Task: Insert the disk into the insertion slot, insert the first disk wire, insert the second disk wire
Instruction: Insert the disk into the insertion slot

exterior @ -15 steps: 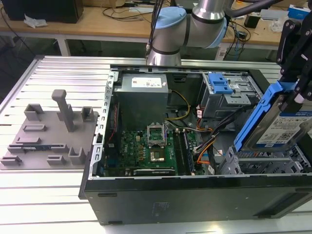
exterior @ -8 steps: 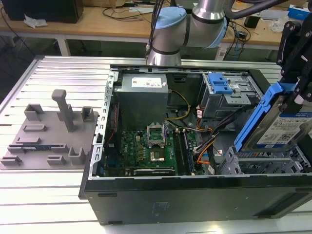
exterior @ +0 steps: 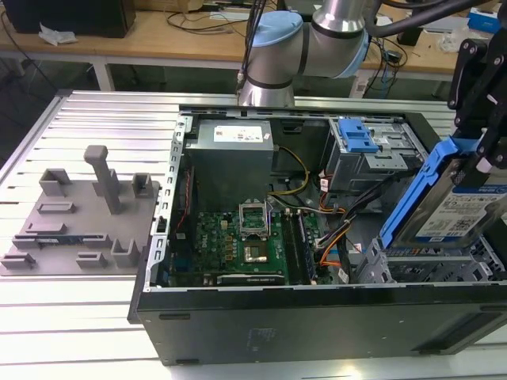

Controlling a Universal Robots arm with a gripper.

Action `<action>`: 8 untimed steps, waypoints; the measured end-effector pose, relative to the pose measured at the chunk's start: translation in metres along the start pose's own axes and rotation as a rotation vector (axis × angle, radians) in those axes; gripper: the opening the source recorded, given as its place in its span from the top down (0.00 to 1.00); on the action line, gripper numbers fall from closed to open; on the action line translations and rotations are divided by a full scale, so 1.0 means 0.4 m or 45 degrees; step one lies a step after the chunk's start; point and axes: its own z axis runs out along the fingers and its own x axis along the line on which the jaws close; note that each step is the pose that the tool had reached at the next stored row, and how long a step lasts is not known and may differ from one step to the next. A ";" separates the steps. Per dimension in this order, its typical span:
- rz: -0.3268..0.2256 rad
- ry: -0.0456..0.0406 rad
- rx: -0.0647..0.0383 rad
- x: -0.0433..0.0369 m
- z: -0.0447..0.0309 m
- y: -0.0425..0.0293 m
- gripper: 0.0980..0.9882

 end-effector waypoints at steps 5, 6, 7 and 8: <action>0.000 0.000 0.000 0.000 0.008 0.000 0.70; 0.000 0.000 0.000 0.000 0.010 0.000 0.70; 0.000 0.000 0.000 0.000 0.012 0.000 0.70; 0.000 0.000 0.000 0.000 0.013 0.000 0.70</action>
